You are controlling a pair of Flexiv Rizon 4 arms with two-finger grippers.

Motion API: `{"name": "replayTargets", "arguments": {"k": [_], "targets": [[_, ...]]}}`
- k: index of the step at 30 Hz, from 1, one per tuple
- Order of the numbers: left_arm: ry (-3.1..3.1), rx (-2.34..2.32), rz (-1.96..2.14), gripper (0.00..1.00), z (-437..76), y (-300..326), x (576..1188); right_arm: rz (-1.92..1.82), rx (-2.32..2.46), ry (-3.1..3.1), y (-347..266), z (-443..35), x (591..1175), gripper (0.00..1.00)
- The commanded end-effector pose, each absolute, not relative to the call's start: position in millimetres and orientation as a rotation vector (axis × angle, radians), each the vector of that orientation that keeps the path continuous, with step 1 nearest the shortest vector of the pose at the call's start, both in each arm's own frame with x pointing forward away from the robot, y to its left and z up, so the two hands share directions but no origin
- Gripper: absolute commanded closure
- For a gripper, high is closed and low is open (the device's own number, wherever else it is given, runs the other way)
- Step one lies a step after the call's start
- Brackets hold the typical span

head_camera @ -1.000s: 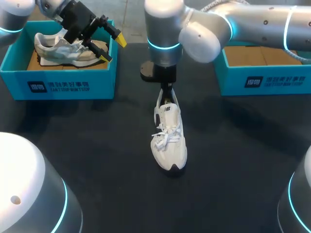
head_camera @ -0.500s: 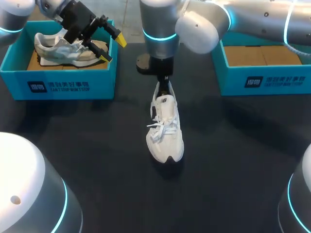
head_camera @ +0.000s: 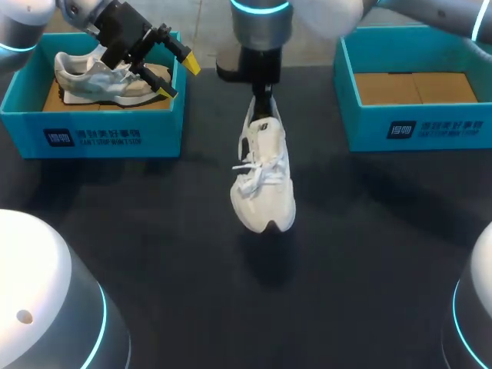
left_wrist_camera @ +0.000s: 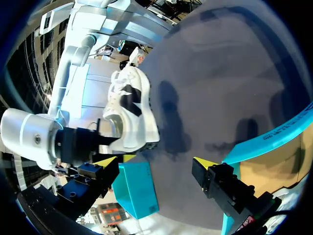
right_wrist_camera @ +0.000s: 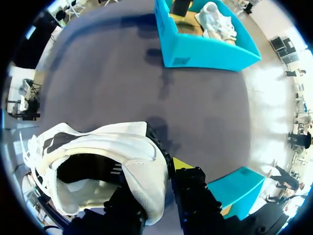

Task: Take the shoe out of the shoebox, open the shoe tongue, remove and reinsert the insole, then place the shoe into the shoebox

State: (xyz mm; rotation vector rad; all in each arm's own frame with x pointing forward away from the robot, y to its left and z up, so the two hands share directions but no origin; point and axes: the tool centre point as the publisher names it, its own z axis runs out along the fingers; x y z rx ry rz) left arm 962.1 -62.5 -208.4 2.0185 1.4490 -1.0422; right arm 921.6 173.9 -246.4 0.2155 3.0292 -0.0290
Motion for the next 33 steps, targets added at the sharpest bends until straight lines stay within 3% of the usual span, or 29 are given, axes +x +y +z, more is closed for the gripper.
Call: {"name": "replayTargets", "arguments": {"k": [1,13,33], "targets": [[1.449,2.022,-1.041,0.0,-207.8,-62.5,962.5,-0.031,0.205,3.029,167.7,-200.8,915.9,1.0],[1.449,2.022,-1.041,0.0,-207.8,-62.5,962.5,-0.022,0.169,3.021,168.0,-141.6,922.6,1.0],[1.449,2.022,-1.041,0.0,-207.8,-62.5,962.5,-0.011,0.161,3.025,168.8,-137.6,923.6,1.0]]}}
